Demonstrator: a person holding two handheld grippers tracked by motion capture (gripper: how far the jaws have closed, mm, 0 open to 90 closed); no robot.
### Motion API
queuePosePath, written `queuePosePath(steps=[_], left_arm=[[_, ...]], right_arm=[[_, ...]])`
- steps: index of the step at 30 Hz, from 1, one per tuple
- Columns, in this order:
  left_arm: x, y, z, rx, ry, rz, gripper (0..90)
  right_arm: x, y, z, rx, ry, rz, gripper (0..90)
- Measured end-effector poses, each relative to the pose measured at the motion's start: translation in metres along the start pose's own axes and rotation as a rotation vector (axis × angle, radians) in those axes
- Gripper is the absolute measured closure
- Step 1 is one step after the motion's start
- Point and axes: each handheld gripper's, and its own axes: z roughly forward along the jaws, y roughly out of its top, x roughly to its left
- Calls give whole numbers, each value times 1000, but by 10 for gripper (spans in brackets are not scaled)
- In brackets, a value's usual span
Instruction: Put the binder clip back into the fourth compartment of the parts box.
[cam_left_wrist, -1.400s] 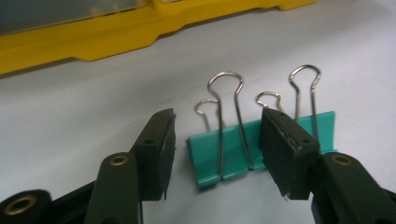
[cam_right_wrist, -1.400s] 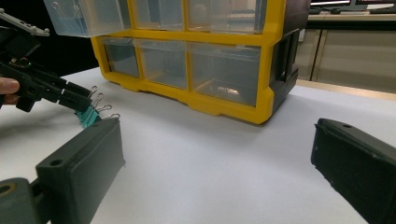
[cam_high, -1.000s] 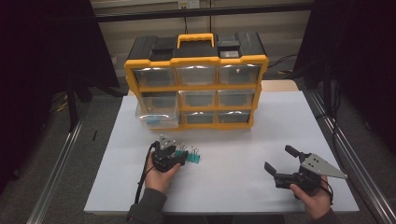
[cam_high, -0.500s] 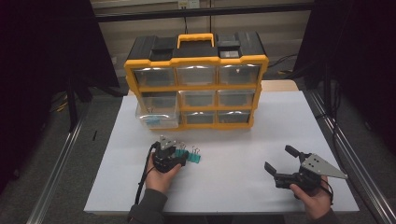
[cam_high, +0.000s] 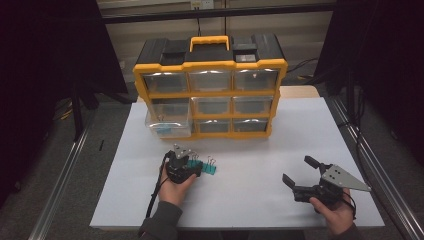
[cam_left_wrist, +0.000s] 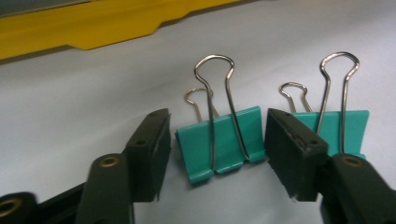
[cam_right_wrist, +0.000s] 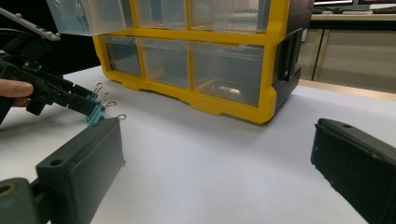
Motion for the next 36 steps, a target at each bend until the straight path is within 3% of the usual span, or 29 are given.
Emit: queuePosePath(steps=[4,11,18,24,36], left_arm=[[3,0,-3,9,-5,23,501],[5,1,-9,-7,-33,-8,502],[5,2,-21,-13,-70,9,502],[2,6,-30,-49,-119,-6,502],[-12,24,-51,-135,-203,27,502]], right_arm=[[0,0,0,3,0,3,20],[-1,0,0,-3,-2,5,20],[-1,0,-1,-4,0,5,20],[-1,0,-1,-4,-3,4,20],[-1,1,-1,-7,-7,3,20]])
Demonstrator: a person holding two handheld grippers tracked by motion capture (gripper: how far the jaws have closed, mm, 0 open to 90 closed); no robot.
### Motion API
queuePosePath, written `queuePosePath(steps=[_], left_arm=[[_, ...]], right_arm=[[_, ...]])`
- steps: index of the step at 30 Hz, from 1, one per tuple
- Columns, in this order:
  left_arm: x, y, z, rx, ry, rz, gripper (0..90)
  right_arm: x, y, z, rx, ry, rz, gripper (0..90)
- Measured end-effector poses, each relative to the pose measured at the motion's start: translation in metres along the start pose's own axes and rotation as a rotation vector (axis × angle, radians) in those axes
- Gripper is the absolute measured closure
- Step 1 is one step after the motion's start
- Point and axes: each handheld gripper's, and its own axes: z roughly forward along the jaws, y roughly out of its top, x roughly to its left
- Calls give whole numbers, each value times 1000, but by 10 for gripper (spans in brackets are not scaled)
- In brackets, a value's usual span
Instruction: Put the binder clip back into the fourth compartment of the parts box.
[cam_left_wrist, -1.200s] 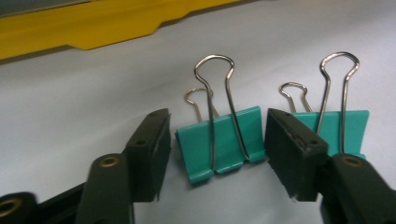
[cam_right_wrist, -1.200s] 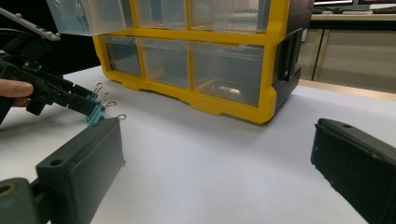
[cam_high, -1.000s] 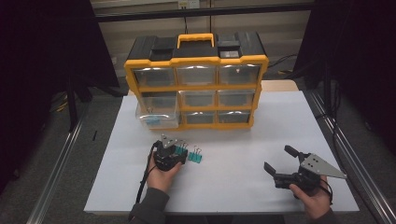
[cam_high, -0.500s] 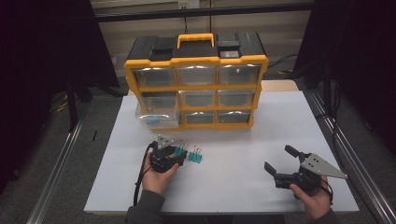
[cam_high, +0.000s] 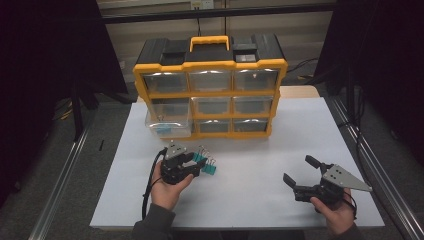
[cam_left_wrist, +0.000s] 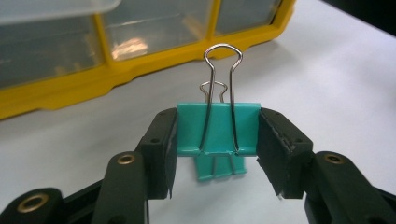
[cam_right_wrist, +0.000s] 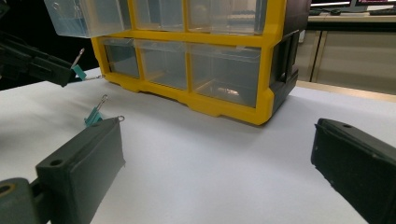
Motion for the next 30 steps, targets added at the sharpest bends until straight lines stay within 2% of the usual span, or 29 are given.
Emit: queuePosePath(steps=[9,10,12,17,30], left_arm=[[-9,15,-3,-16,-56,18,502],[-10,17,-3,-27,-63,1,502],[-12,21,-4,-32,-68,0,502],[-15,32,-6,-43,-65,16,502],[-12,65,-20,-101,-61,5,502]], right_arm=[[0,0,0,4,-3,3,20],[0,0,0,4,-4,6,20],[0,0,0,5,-4,2,19],[0,0,0,4,-4,3,19],[-1,-1,0,5,-4,3,20]])
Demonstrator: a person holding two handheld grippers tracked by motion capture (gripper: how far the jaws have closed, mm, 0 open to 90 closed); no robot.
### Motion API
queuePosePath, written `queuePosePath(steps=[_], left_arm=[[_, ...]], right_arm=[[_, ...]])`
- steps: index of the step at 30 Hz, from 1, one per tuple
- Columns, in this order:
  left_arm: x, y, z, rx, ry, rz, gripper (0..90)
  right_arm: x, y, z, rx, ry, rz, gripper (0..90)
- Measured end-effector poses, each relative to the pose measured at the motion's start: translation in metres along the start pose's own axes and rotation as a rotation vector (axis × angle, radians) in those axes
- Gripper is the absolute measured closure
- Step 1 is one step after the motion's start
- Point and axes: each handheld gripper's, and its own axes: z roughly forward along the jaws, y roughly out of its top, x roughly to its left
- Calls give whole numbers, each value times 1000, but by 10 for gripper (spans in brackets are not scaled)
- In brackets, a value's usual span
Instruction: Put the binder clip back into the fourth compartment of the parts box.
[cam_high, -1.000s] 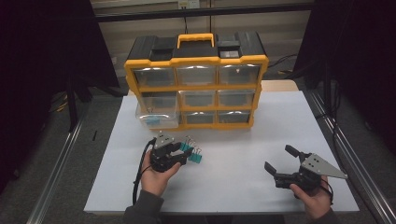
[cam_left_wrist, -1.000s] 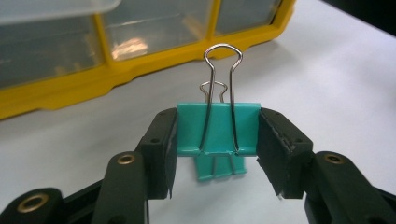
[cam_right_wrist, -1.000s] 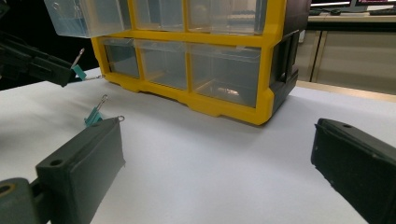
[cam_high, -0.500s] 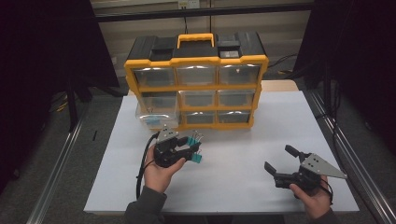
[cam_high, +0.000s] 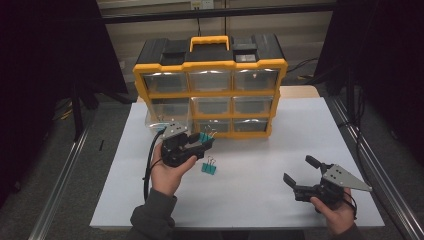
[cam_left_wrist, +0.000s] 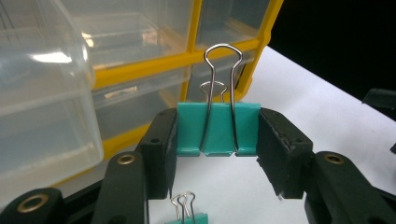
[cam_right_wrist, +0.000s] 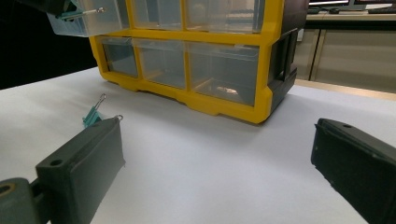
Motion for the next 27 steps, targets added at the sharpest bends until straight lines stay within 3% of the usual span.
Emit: queuePosePath(steps=[6,15,22,27], left_arm=[[2,14,-5,-15,1,10,502],[8,37,-14,-57,6,-15,502],[18,53,-27,-88,40,-27,502],[30,62,-35,-104,88,-31,502]], right_arm=[[0,0,0,0,1,1,20],[-1,0,0,-5,1,-1,20],[0,0,0,-4,-2,5,20],[0,0,0,-4,1,1,20]])
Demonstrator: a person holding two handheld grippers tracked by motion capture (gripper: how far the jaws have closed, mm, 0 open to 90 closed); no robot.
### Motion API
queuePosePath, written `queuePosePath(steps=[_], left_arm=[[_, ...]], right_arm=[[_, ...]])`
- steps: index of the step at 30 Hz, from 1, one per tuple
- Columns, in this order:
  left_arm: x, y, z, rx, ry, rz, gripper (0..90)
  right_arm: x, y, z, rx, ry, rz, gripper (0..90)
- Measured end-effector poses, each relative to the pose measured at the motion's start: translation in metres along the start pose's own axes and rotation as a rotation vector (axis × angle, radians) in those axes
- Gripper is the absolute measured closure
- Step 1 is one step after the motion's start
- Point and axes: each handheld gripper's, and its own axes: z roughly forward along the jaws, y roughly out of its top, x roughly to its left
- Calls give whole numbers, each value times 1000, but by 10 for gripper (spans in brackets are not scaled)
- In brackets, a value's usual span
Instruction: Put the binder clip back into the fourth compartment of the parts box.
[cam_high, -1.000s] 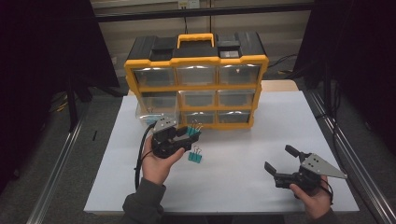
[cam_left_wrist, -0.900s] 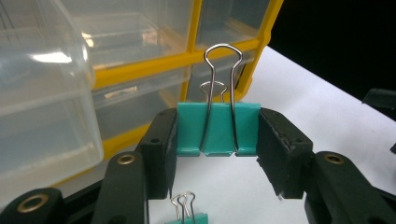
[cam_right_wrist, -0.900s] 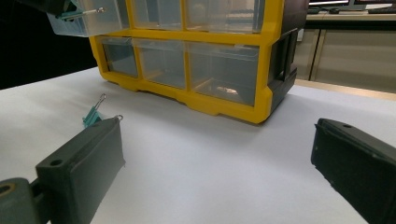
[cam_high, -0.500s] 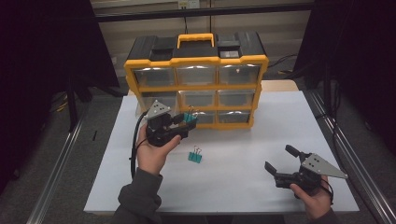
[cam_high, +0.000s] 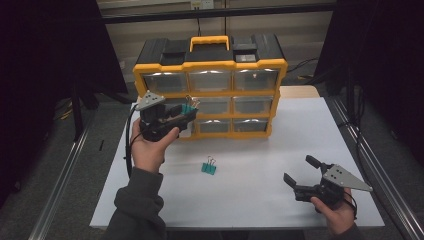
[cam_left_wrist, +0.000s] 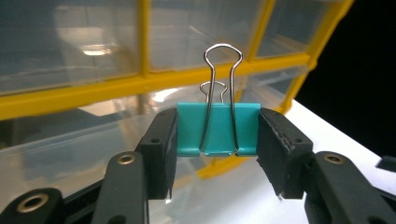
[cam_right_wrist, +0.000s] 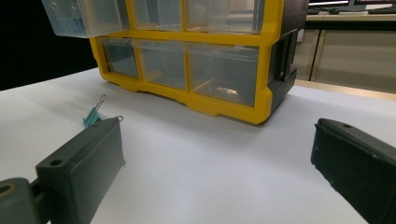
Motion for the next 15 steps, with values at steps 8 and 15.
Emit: queuePosePath(steps=[8,15], left_arm=[[20,1,-7,-26,86,-14,502],[33,-4,-5,-28,125,-25,502]], right_arm=[[0,-1,0,6,-1,6,20],[0,-1,0,4,0,7,20]])
